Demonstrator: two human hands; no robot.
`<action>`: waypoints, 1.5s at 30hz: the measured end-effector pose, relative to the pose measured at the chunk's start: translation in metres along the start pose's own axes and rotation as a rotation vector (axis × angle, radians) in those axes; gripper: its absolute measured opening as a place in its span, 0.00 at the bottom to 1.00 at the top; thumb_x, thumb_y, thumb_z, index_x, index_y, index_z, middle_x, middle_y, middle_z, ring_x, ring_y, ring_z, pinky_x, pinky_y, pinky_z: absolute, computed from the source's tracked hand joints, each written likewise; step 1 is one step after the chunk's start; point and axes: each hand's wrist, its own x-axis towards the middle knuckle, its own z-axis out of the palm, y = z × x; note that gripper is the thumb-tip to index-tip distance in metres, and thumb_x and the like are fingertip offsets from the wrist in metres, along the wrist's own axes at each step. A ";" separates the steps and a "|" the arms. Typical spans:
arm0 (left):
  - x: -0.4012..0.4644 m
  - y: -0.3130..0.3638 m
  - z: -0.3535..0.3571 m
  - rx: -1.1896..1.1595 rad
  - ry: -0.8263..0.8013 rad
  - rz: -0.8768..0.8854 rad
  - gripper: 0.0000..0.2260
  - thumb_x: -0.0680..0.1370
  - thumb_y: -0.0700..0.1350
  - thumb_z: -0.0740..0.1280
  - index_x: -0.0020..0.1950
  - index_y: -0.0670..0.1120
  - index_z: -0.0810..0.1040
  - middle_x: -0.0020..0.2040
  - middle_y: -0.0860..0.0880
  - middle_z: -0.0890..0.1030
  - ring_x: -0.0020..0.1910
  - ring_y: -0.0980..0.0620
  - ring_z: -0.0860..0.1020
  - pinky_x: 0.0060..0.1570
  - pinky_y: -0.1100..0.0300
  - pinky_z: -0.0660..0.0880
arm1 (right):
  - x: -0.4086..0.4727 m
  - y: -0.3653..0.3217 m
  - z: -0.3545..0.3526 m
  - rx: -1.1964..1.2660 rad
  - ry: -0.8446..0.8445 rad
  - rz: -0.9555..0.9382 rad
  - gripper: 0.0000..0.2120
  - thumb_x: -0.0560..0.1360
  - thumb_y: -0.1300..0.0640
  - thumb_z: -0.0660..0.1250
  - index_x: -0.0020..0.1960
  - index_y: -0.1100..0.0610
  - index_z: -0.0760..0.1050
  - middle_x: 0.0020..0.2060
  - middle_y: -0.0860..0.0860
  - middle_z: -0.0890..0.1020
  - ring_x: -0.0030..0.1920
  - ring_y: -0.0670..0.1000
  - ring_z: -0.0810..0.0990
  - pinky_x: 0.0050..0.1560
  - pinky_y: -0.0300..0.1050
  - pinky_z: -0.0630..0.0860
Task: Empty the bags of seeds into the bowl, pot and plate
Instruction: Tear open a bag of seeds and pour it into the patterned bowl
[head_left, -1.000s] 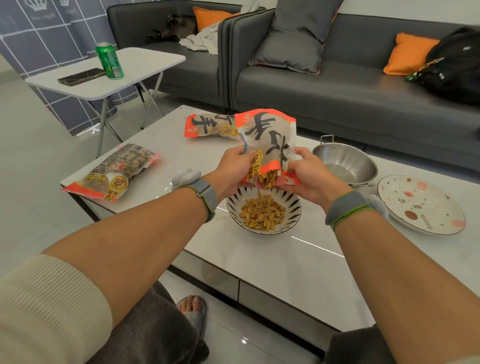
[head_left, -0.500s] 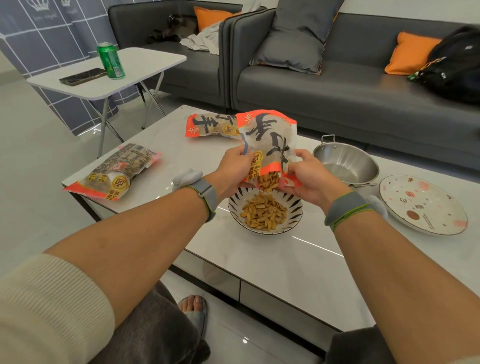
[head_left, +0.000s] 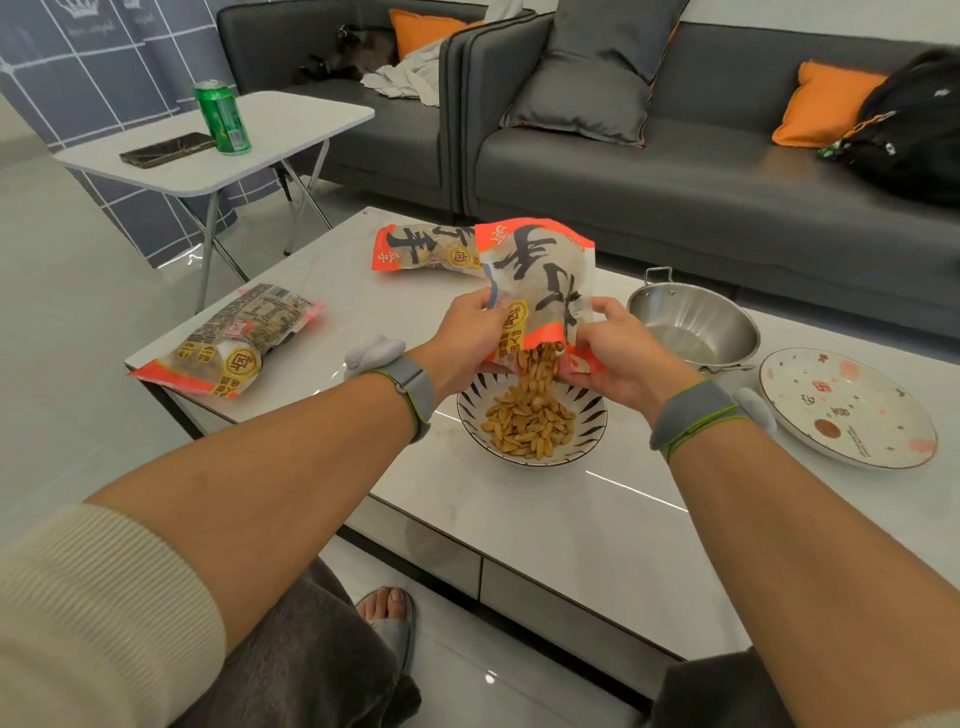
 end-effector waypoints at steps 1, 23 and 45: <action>0.000 0.000 0.000 -0.010 -0.001 -0.001 0.12 0.89 0.47 0.59 0.63 0.47 0.81 0.50 0.42 0.86 0.42 0.38 0.86 0.38 0.43 0.86 | 0.000 -0.001 0.001 0.005 -0.004 -0.002 0.29 0.82 0.73 0.54 0.76 0.49 0.65 0.63 0.61 0.80 0.60 0.65 0.85 0.50 0.64 0.86; -0.003 0.003 0.001 -0.031 -0.005 -0.012 0.13 0.90 0.46 0.58 0.65 0.46 0.81 0.49 0.43 0.87 0.42 0.39 0.88 0.36 0.43 0.86 | 0.003 -0.004 -0.001 0.043 -0.009 0.019 0.29 0.81 0.74 0.53 0.75 0.50 0.65 0.62 0.60 0.80 0.52 0.62 0.88 0.46 0.62 0.87; -0.006 0.004 -0.003 0.001 -0.005 -0.013 0.13 0.89 0.50 0.59 0.59 0.47 0.81 0.48 0.42 0.86 0.42 0.37 0.87 0.36 0.43 0.87 | 0.002 -0.002 0.005 0.040 -0.004 0.009 0.30 0.81 0.74 0.53 0.77 0.50 0.64 0.64 0.61 0.79 0.53 0.63 0.87 0.48 0.64 0.87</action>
